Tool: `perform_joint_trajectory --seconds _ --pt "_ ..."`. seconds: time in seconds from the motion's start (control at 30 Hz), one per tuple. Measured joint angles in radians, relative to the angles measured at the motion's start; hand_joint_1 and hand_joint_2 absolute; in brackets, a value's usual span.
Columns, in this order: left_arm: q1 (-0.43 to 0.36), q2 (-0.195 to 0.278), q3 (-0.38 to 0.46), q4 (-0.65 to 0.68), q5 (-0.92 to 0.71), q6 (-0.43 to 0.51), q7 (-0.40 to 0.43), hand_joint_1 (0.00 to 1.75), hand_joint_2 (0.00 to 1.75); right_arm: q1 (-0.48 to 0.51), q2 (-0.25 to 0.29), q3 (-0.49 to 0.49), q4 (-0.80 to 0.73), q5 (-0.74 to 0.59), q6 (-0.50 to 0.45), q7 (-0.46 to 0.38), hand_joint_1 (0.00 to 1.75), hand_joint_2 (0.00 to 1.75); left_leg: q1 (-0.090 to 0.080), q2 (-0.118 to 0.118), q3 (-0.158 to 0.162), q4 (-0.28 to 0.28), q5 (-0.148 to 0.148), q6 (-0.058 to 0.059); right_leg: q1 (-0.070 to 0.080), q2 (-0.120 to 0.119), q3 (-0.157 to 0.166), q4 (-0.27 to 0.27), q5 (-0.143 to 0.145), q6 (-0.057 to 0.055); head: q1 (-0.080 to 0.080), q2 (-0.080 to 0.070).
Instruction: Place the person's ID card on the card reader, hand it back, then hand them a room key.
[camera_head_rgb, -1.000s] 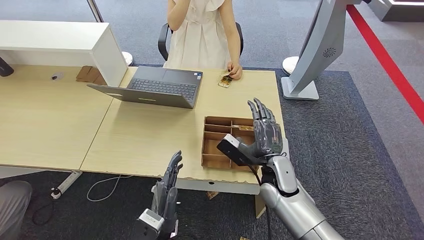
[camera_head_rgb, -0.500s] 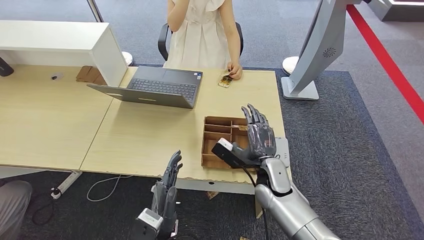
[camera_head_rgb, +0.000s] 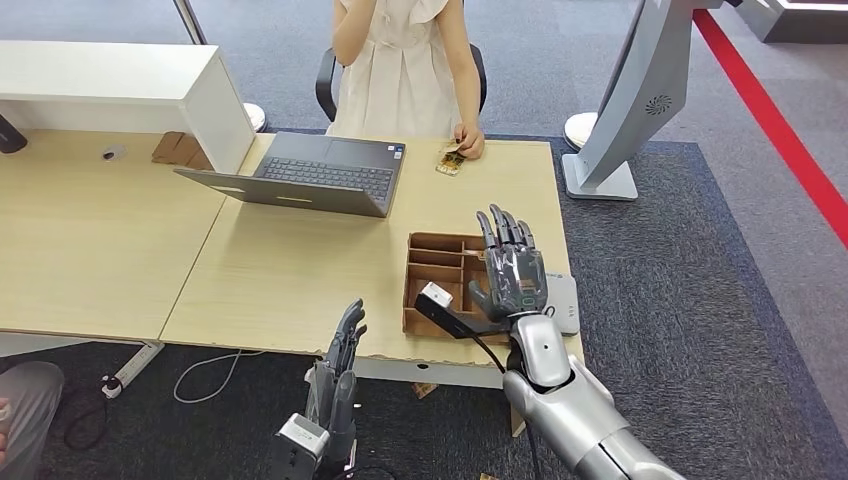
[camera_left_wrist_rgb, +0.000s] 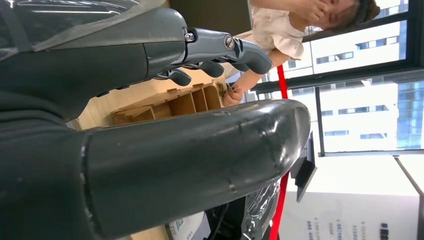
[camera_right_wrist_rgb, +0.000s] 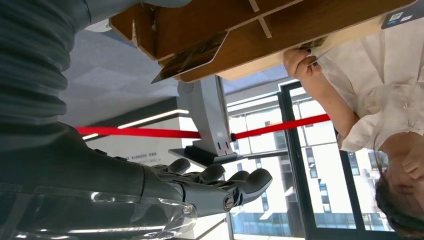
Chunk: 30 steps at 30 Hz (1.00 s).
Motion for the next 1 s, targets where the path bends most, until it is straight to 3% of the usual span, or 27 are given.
perform_joint_trajectory --seconds 0.23,0.67,1.0 --pt "-0.001 -0.003 0.001 0.006 0.0 0.003 -0.006 0.0 0.0 -0.006 0.004 0.0 0.021 0.018 0.0 0.004 0.0 1.75 0.0 0.0 0.0 0.0 0.0 0.0 0.0 0.0 0.0 0.0 0.0 0.0 0.0 0.0" --pt "0.007 -0.009 0.017 0.008 -0.014 0.003 -0.007 0.0 0.0 -0.027 0.021 -0.005 0.078 -0.063 -0.001 -0.03 0.0 1.75 0.0 0.0 0.0 0.0 0.0 0.0 0.0 0.0 0.0 0.0 0.0 0.0 0.0 0.0" --pt "0.009 -0.01 0.021 0.008 -0.019 0.004 0.011 0.0 0.0 -0.064 0.026 -0.005 0.124 -0.006 0.001 0.036 0.0 1.75 0.0 0.0 0.0 0.0 0.0 0.0 0.0 0.0 0.0 0.0 0.0 0.0 0.0 0.0"
